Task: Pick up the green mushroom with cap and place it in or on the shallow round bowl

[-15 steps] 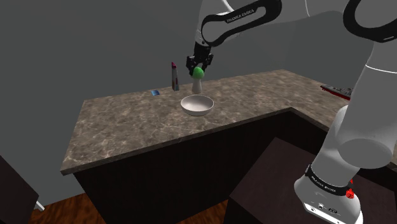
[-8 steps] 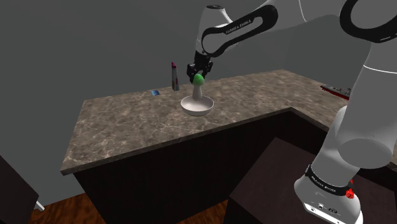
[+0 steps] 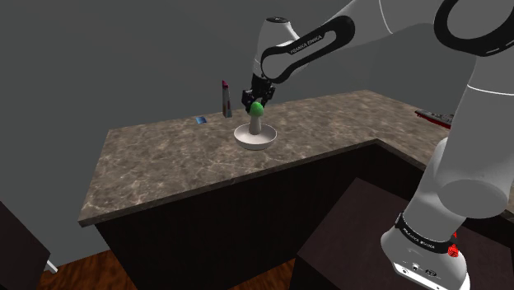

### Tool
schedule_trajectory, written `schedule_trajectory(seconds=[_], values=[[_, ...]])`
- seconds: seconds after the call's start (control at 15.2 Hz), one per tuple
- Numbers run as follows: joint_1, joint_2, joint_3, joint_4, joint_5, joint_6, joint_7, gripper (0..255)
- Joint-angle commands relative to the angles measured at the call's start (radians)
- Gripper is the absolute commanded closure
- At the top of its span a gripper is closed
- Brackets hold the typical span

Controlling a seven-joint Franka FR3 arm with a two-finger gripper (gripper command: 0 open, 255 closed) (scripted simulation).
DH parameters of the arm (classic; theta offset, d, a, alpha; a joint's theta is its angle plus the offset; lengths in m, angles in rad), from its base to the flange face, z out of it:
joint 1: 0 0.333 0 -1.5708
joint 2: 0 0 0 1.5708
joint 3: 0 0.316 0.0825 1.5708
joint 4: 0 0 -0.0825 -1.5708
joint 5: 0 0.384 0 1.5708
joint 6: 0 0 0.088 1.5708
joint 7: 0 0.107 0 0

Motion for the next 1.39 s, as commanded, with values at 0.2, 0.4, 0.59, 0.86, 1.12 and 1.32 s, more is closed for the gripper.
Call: schedule_trajectory(seconds=[0.2, 0.4, 0.59, 0.86, 1.12, 1.32], values=[[0.000, 0.000, 0.000, 0.000, 0.000, 0.001, 0.000, 0], [0.000, 0.000, 0.000, 0.000, 0.000, 0.001, 0.000, 0], [0.002, -0.023, 0.001, 0.003, -0.002, -0.025, 0.001, 0], [0.007, -0.084, 0.005, 0.018, -0.005, -0.101, 0.004, 0], [0.007, -0.084, 0.005, 0.018, -0.005, -0.101, 0.004, 0], [0.007, -0.084, 0.005, 0.018, -0.005, -0.101, 0.004, 0]])
